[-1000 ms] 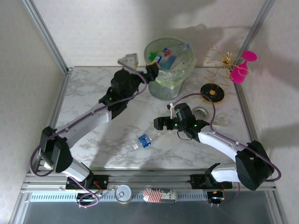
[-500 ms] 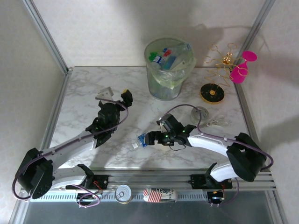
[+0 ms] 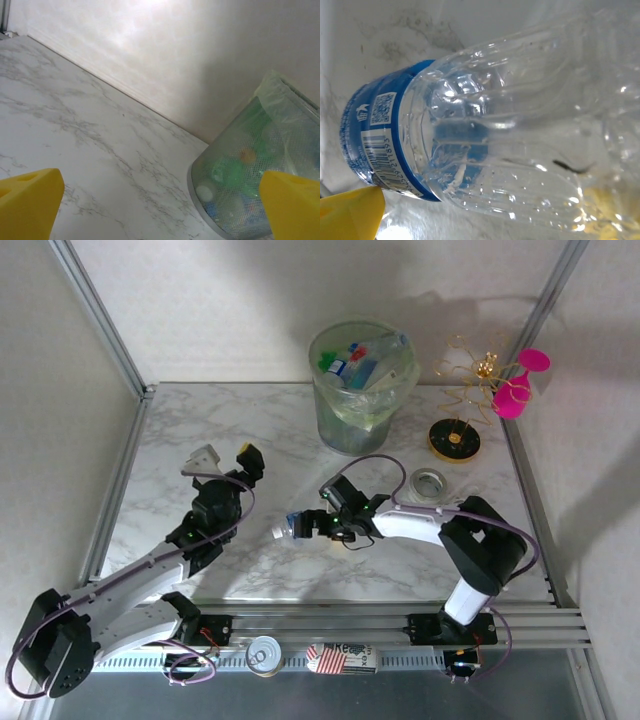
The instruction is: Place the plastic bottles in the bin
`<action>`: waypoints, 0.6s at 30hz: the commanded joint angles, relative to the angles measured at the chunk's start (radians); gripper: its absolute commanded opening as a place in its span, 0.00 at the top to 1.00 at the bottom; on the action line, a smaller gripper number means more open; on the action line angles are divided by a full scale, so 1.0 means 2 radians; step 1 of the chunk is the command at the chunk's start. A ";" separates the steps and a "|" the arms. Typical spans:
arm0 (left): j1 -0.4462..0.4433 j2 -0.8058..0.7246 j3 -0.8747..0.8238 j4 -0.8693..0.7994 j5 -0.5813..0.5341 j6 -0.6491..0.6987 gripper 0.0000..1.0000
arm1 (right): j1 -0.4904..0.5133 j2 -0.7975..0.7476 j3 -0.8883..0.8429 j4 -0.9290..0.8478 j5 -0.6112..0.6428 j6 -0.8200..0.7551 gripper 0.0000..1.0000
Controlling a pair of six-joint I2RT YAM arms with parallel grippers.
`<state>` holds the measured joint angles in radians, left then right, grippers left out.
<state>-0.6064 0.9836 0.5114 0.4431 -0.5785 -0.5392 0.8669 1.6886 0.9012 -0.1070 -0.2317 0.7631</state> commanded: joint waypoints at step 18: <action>0.017 -0.039 -0.013 -0.028 -0.026 -0.006 0.00 | 0.003 0.006 0.127 -0.041 0.072 -0.171 0.01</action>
<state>-0.5850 0.9302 0.5003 0.4065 -0.5999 -0.5472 0.8684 1.7596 1.0897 -0.1547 -0.0635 0.5526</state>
